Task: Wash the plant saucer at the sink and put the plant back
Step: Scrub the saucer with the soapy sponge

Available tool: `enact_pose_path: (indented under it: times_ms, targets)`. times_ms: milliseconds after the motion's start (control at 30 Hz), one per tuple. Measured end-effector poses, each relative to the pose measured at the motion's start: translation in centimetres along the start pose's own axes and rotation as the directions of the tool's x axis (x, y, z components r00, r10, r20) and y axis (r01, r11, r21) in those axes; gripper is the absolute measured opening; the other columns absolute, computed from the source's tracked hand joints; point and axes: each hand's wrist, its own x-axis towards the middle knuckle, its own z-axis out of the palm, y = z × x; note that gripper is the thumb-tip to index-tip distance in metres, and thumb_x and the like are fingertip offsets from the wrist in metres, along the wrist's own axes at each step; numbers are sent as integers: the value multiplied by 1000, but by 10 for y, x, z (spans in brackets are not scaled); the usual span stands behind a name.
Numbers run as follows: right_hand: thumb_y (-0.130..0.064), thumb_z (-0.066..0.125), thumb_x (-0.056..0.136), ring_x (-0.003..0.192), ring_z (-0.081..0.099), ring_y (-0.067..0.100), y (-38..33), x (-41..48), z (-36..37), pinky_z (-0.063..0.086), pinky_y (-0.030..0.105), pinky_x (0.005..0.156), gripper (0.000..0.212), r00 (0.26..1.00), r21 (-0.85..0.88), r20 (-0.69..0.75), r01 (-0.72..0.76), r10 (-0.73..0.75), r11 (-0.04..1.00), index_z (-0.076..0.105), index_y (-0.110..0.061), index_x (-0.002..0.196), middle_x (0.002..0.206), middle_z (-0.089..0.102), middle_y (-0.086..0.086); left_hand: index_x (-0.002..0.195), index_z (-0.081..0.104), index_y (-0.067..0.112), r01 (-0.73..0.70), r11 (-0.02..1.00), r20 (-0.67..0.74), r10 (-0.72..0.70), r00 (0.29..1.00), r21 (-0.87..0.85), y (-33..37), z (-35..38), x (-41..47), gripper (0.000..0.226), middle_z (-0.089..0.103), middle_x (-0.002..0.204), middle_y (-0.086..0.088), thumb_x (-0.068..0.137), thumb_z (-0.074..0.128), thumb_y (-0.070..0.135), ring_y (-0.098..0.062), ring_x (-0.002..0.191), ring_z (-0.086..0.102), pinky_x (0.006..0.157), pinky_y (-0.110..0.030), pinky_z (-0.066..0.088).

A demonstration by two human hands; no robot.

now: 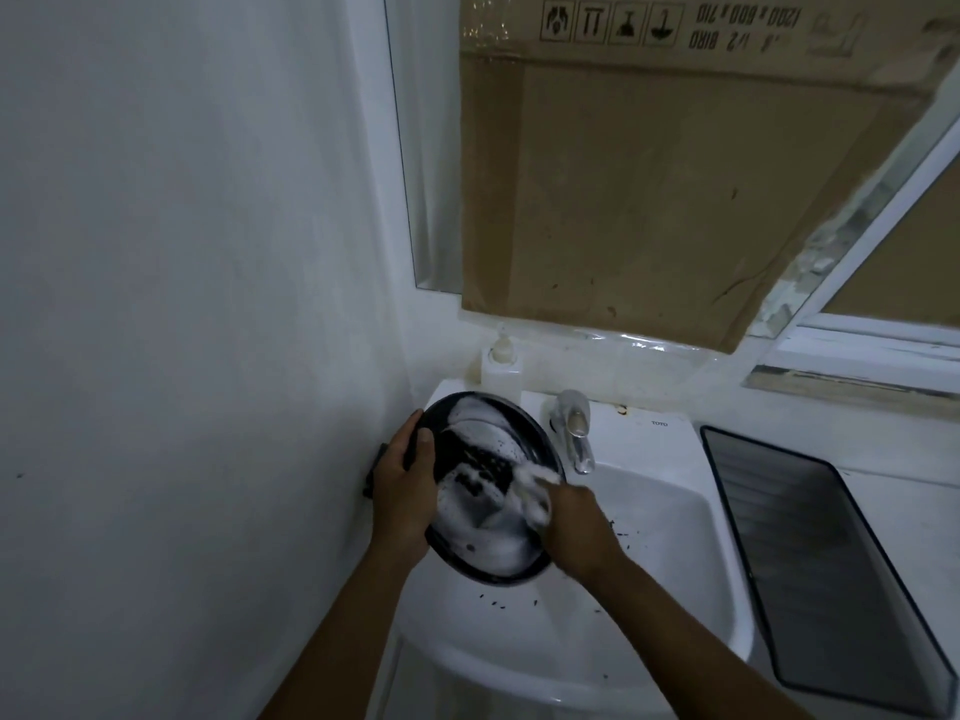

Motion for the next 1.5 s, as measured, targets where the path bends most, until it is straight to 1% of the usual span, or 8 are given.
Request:
enact_pose_path:
  times_ms: [167,333,533,667,767,1000,1233,1500]
  targets:
    - [8,53,90,131,48,21,-24,20,19,38,28,110,55,991,130,-136,22,-5,991,47,-7,142,143,51,11,135,57,29,-7,1000,-20,7,1000,-13,5,8,-1,34,59,135,-2,102,51,31,-21,117,60,99,-44,52]
    - [0,57,90,114,57,-1,-10,-16,5,36,0,91,45,980,165,125,132,-153,977,60,-14,132,131,57,-9,134,58,28,-25,1000,-26,25,999,-3,9,-9,6,33,59,136,-3,102,50,29,-22,118,59,101,-45,50]
    - [2,50,95,136,41,15,-31,27,18,28,18,112,49,975,214,-181,-86,126,973,45,-7,143,145,46,2,135,56,32,-10,1000,34,9,999,14,-4,10,-3,33,58,131,5,102,49,32,-12,112,59,80,-18,54]
    - [2,53,91,141,34,11,-40,-16,32,27,23,116,55,978,217,91,166,-189,962,44,-12,143,151,38,2,134,57,32,61,996,-33,-64,997,-65,-5,4,9,33,58,136,0,101,51,33,-21,117,60,97,-41,53]
    - [1,53,88,136,43,14,-8,-23,3,33,21,112,49,942,134,225,223,-249,966,55,-10,136,144,50,5,125,62,34,79,991,4,-79,997,-109,-10,-4,8,26,64,126,5,101,52,31,-11,103,67,77,-26,59]
    - [4,51,93,135,41,26,-7,19,-3,13,4,106,43,990,-101,-67,115,-122,988,54,-4,136,144,49,14,111,63,50,63,995,51,-59,997,-79,-7,10,2,22,64,118,13,101,52,34,-10,106,65,81,-29,58]
    - [-1,56,87,120,55,29,3,-18,-7,48,36,94,38,977,-225,72,211,-200,951,62,-12,123,134,55,11,130,61,33,4,998,-2,-4,1000,-55,-3,4,11,30,62,131,1,101,52,31,-20,113,62,95,-42,55]
    - [-9,65,87,105,65,37,2,36,-38,52,52,92,31,873,-444,141,477,-467,758,68,-7,118,124,65,17,116,66,43,81,994,316,-101,943,77,9,-1,14,22,67,121,10,99,55,34,-10,105,67,83,-29,59]
